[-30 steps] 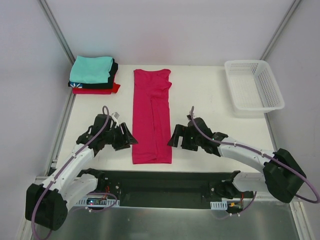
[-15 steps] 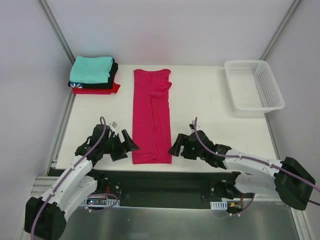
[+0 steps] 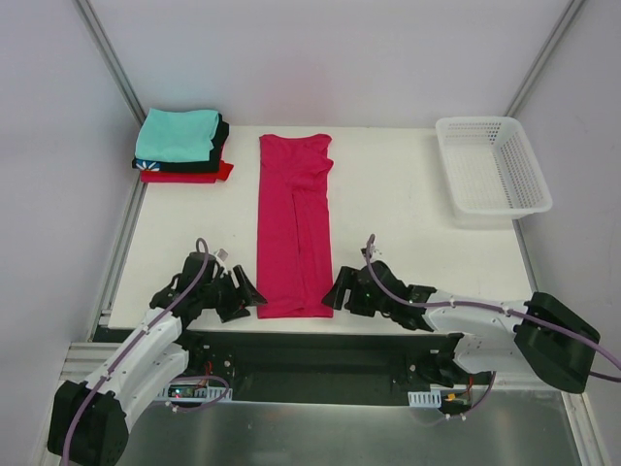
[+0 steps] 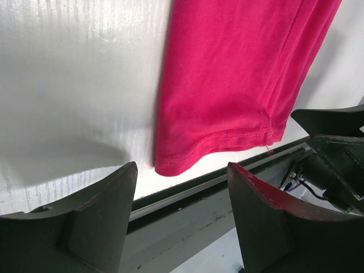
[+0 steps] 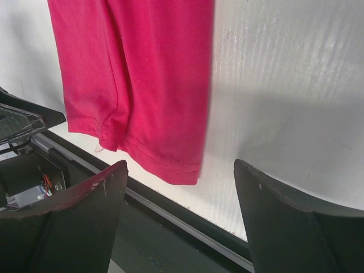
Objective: Fold and stack the t-shirts
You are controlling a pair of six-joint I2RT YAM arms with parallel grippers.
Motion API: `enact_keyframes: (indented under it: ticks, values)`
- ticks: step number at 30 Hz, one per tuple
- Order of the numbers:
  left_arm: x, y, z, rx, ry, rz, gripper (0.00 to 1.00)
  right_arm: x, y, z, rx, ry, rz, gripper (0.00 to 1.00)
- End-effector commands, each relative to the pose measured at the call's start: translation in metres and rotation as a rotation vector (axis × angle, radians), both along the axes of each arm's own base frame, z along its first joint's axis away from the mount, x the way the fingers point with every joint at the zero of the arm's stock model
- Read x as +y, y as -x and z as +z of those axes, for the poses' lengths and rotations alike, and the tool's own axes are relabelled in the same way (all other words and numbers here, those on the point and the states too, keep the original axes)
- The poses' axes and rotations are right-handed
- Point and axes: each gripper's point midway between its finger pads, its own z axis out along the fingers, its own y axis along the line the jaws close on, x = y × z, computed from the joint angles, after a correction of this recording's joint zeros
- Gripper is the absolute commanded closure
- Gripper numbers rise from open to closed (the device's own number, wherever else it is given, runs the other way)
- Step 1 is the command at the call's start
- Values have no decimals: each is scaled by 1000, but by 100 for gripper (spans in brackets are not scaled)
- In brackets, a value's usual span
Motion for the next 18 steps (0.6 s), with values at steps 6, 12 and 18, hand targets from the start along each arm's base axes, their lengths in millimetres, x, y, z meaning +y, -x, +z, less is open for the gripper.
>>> enact_keyframes:
  ticks: [6,12,18]
  values:
    - [-4,-2,0,-16,41,15,52,17,-3,10,-29,-60,-32,23]
    - [-6,-1,-4,-7,59,19,54,14,-4,9,-45,-69,-58,24]
    - [-7,1,-9,2,71,23,54,15,-3,5,-36,-68,-67,24]
